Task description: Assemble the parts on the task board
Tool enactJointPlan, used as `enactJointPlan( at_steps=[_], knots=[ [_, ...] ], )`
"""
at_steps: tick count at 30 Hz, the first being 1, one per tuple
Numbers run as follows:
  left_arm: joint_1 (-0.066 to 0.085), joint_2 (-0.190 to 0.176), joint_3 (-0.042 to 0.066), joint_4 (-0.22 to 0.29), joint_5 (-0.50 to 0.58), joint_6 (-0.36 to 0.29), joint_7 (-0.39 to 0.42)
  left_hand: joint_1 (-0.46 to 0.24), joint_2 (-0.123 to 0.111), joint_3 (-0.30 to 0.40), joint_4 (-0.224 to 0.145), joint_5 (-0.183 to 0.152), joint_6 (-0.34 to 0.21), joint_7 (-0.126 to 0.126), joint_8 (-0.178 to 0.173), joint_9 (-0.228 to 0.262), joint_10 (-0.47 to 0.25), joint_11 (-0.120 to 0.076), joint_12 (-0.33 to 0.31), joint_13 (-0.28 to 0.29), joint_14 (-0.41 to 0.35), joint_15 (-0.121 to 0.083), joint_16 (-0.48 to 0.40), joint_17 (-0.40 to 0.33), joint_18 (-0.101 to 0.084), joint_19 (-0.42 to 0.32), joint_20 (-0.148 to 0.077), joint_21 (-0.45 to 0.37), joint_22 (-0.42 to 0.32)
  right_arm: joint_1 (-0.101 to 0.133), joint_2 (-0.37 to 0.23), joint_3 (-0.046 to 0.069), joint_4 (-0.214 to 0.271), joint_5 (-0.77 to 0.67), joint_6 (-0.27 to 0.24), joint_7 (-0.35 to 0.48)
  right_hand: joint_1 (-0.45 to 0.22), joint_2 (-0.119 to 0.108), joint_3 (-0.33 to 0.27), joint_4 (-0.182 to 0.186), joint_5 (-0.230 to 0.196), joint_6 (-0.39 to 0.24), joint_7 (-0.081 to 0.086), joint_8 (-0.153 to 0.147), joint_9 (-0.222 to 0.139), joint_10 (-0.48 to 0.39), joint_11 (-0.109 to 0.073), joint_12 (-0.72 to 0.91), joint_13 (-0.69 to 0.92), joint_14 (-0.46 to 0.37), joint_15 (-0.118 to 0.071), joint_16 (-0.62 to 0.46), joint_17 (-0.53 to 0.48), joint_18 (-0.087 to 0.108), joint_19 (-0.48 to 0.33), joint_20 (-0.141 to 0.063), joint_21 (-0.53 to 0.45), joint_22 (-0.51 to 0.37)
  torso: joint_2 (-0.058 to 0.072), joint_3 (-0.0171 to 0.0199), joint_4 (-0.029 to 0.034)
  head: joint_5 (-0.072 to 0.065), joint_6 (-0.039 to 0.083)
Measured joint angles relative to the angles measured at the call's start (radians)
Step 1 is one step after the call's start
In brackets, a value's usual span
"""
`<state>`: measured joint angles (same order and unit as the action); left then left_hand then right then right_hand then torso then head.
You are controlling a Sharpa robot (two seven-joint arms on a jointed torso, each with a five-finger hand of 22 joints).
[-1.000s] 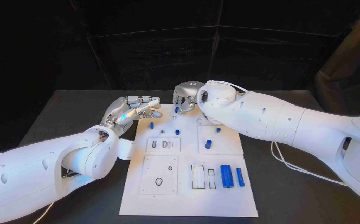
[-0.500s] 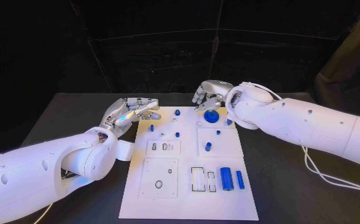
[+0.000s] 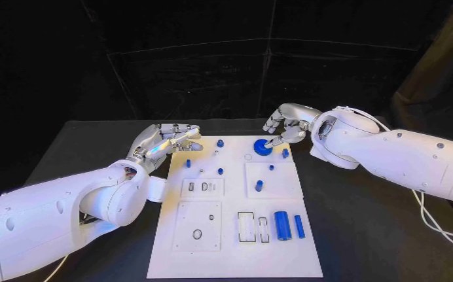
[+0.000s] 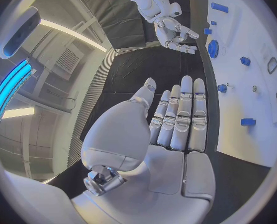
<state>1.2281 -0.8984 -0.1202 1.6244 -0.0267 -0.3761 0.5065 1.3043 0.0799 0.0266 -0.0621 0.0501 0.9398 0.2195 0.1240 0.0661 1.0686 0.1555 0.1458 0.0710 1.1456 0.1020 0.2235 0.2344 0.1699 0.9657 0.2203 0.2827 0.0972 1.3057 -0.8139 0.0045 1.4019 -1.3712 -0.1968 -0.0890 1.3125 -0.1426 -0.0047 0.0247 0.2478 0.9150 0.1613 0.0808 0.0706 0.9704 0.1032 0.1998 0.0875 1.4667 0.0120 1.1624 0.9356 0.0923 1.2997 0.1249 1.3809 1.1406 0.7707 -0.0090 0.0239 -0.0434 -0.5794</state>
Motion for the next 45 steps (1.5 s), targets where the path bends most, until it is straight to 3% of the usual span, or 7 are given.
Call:
enactJointPlan(
  at_steps=[4,7,20,24,29,36,45],
  knots=[
    [-0.001,0.01,0.0,-0.009,0.0,0.005,-0.002,0.0,0.0,0.0,0.0,0.0,0.0,0.0,0.0,0.0,0.0,0.0,0.0,0.0,-0.004,0.004,0.0,0.001,0.0,0.0,0.0,-0.004,0.0,0.0,0.0,0.0,-0.002,-0.031,0.006,-0.016,0.07,-0.021,-0.026,0.098,0.0,-0.023,-0.014,0.02,0.003,-0.065,0.002,0.079,0.025,0.0,0.0,0.025,0.005,0.0,0.0,0.0,0.004,0.007,0.001,-0.0004,0.0011,-0.005,-0.004],
    [-0.001,0.013,-0.001,-0.015,0.0,0.009,-0.003,0.0,0.0,0.0,0.0,0.0,0.0,0.0,0.0,0.0,0.0,0.0,0.0,0.0,-0.004,0.004,0.0,0.001,0.0,0.0,0.0,-0.004,0.0,0.0,0.006,0.0,-0.008,-0.065,0.013,-0.031,0.088,-0.017,-0.029,0.125,0.004,-0.023,-0.014,0.032,0.004,-0.076,0.0,0.112,0.033,0.0,0.0,0.045,0.025,0.0,0.02,-0.002,0.019,0.029,0.001,-0.0012,0.0026,-0.008,-0.007],
    [-0.002,0.019,-0.001,-0.023,0.0,0.017,-0.006,0.0,0.0,0.003,-0.003,0.0,0.0,0.0,0.0,0.0,0.0,0.0,-0.004,-0.001,-0.004,0.004,-0.004,0.002,0.0,0.0,0.0,-0.004,-0.002,-0.001,0.063,-0.001,-0.053,-0.177,0.059,-0.07,0.127,0.01,-0.01,0.131,0.005,-0.012,-0.011,0.05,0.006,-0.054,-0.012,0.179,0.045,0.0,0.0,0.087,0.067,0.0,0.048,-0.005,0.041,0.077,0.001,-0.0019,0.0035,-0.011,-0.016],
    [-0.002,0.021,-0.001,-0.024,0.0,0.019,-0.007,0.0,0.0,0.005,-0.005,0.0,0.0,0.0,0.0,0.0,0.0,0.0,-0.004,-0.001,-0.004,0.004,-0.004,0.002,0.0,0.0,0.0,-0.004,-0.002,-0.001,0.086,-0.001,-0.07,-0.194,0.078,-0.075,0.13,0.014,-0.002,0.131,0.005,-0.02,-0.011,0.038,0.0,0.049,-0.028,0.238,0.071,-0.002,-0.013,0.114,0.094,-0.031,0.105,-0.014,0.08,0.154,0.001,-0.0024,0.0045,-0.013,-0.017],
    [-0.002,0.021,-0.002,-0.026,0.0,0.02,-0.008,0.0,0.0,0.006,-0.006,0.0,0.0,0.0,0.0,0.0,0.0,0.0,-0.004,-0.001,-0.004,0.004,-0.004,0.003,0.0,0.0,0.0,-0.004,-0.002,-0.002,0.102,-0.002,-0.086,-0.209,0.103,-0.082,0.13,0.014,0.007,0.141,0.005,-0.034,-0.022,0.027,-0.002,0.151,-0.05,0.314,0.127,-0.002,-0.03,0.124,0.101,-0.031,0.132,-0.032,0.1,0.168,0.001,-0.0024,0.0049,-0.013,-0.02],
    [-0.002,0.022,-0.002,-0.027,0.0,0.021,-0.009,0.0,0.0,0.006,-0.006,0.0,0.0,0.0,0.0,0.0,0.0,0.0,-0.004,-0.001,-0.004,0.004,-0.004,0.002,0.0,0.0,0.0,-0.006,-0.002,-0.002,0.115,-0.002,-0.108,-0.211,0.127,-0.103,0.103,0.003,0.018,0.177,0.018,-0.026,-0.036,0.02,0.0,0.184,-0.059,0.538,0.339,-0.002,-0.038,0.217,0.242,-0.047,0.162,-0.045,0.131,0.167,0.001,-0.003,0.0042,-0.011,-0.021],
    [-0.002,0.023,-0.002,-0.028,0.0,0.023,-0.01,0.0,0.0,0.006,-0.006,0.0,0.0,0.0,0.0,0.0,0.0,0.0,-0.004,-0.001,-0.004,0.004,-0.004,0.002,0.0,0.0,0.0,-0.008,-0.003,-0.002,0.129,-0.002,-0.116,-0.192,0.161,-0.124,0.098,0.009,0.022,0.186,0.019,-0.006,-0.024,0.02,0.0,0.285,-0.051,0.959,0.871,-0.002,-0.037,0.281,0.356,-0.062,0.166,-0.041,0.148,0.167,0.001,-0.0026,0.0038,-0.011,-0.026]
  ],
)
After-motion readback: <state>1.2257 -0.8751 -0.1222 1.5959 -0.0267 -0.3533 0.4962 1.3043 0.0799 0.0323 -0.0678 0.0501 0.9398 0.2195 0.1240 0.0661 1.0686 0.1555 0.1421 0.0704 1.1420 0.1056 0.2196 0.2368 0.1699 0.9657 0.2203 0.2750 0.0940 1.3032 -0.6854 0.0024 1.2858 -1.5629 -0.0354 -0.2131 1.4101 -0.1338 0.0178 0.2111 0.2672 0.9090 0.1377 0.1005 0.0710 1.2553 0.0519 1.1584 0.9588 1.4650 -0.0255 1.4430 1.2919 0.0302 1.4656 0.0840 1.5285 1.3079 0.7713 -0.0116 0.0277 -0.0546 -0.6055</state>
